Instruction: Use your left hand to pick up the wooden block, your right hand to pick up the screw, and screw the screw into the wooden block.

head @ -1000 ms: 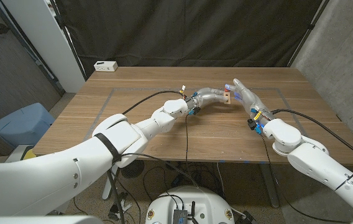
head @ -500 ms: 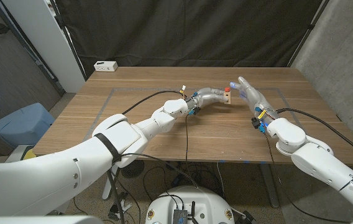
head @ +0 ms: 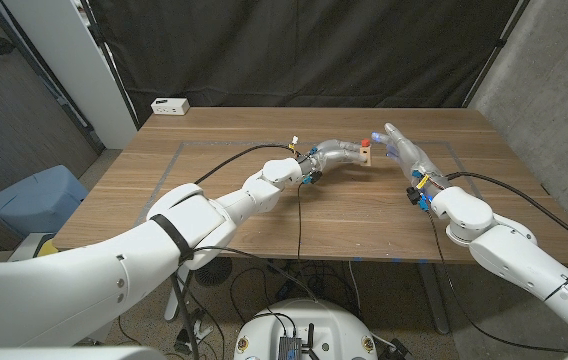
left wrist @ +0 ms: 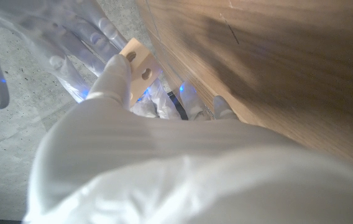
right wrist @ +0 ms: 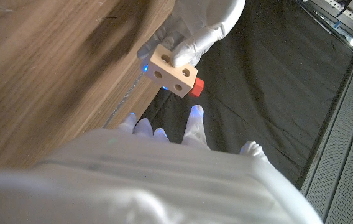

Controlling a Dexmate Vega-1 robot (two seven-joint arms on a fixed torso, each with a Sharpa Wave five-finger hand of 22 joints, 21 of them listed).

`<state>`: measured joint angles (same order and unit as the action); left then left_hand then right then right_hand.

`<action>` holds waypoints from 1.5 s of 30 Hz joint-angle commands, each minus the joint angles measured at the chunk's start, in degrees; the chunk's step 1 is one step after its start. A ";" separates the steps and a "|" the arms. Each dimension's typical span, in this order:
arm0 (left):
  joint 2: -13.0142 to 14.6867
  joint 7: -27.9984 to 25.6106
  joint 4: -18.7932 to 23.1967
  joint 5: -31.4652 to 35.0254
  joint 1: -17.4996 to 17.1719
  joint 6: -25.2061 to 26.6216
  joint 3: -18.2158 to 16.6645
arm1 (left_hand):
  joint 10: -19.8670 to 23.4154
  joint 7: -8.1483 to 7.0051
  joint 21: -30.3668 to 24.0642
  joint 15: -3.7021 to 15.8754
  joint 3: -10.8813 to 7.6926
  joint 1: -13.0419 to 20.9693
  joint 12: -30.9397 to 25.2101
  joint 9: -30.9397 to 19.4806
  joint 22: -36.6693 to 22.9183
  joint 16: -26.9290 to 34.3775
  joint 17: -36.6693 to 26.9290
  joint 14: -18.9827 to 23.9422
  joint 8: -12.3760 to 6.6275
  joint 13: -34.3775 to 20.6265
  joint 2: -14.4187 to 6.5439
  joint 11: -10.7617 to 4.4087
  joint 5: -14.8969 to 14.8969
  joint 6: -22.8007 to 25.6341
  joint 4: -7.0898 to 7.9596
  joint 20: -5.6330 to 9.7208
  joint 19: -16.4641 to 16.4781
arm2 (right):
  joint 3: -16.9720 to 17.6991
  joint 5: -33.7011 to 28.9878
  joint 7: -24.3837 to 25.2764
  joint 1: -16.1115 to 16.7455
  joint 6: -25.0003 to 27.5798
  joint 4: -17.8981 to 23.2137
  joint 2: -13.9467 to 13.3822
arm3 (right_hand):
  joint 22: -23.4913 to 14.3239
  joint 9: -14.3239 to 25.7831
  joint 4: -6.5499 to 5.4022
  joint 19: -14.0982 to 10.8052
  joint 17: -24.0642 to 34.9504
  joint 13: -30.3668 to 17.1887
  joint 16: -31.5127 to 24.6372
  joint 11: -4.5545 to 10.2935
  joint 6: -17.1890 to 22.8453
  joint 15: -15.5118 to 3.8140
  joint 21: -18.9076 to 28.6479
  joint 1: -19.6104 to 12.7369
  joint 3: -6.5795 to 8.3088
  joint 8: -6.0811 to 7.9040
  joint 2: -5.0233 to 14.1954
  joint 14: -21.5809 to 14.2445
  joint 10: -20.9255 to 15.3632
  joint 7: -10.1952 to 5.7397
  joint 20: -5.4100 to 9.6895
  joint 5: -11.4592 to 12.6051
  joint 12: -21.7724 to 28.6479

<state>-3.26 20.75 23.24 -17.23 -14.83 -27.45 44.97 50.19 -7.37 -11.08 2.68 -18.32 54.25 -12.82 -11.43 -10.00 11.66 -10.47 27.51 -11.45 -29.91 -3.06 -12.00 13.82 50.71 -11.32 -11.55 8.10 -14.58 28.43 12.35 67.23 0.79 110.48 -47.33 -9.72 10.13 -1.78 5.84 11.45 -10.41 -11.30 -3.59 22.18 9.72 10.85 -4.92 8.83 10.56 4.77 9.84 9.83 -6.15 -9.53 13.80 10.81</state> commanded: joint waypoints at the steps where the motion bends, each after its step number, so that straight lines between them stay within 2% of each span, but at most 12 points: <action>1: 0.04 0.10 -0.07 0.11 0.21 0.16 -0.06 | 0.57 0.19 -0.13 1.49 -2.96 -0.78 -0.20 -0.23 -0.16 0.02 -0.11 -0.06 -0.28 -0.21 -1.63 0.03 0.31 0.65 2.41 -0.31 0.22 | -1.15 0.54 -1.75 -1.92 0.50 -1.89 0.36 | -0.21 0.04 -0.24 0.29 0.13 0.02 -0.36 -0.33 -0.09 -0.15 0.20 0.30 -0.01 -0.11 0.10 10.08 4.90 0.02 -0.11 0.23 0.13; 18: -0.30 -0.11 -0.69 0.01 0.37 1.33 0.03 | 0.47 0.11 -0.14 1.43 -3.01 -0.86 -0.15 -0.23 -0.16 0.02 -0.10 -0.01 -0.25 -0.19 -1.65 0.03 0.31 0.59 2.44 -0.31 0.26 | -2.56 1.08 -2.95 -3.29 0.66 -2.88 0.58 | -0.22 0.03 -0.28 0.32 0.13 0.02 -0.38 -0.18 -0.10 -0.19 0.19 0.35 -0.01 -0.07 0.09 10.03 4.95 -0.01 -0.13 0.29 0.11; 45: -0.61 -0.40 -1.05 -0.05 0.62 1.86 0.33 | 0.44 0.12 -0.15 1.51 -3.04 -0.76 -0.15 -0.23 -0.16 0.04 -0.11 0.01 -0.29 -0.18 -1.65 0.15 0.31 0.72 2.36 -0.24 0.26 | -2.51 1.39 -2.46 -2.14 0.76 -1.26 -0.18 | -0.22 0.03 -0.33 0.33 0.12 0.02 -0.38 -0.23 0.10 -0.22 0.20 0.36 0.03 0.05 0.15 10.00 4.87 0.01 -0.10 0.40 0.15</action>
<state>-3.89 20.48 22.16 -17.33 -14.27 -25.39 45.19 50.05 -7.24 -11.08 2.68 -18.32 54.32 -12.77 -11.30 -10.00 11.66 -10.40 27.51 -11.42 -29.86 -3.13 -11.81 13.64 50.60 -11.32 -11.55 8.10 -17.22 29.71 9.53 64.61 1.79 108.72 -47.33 -9.72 10.12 -1.78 5.84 11.47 -10.41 -11.30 -3.59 22.19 9.72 10.86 -4.93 8.83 10.56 4.77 9.83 9.83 -6.15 -9.53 13.79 10.81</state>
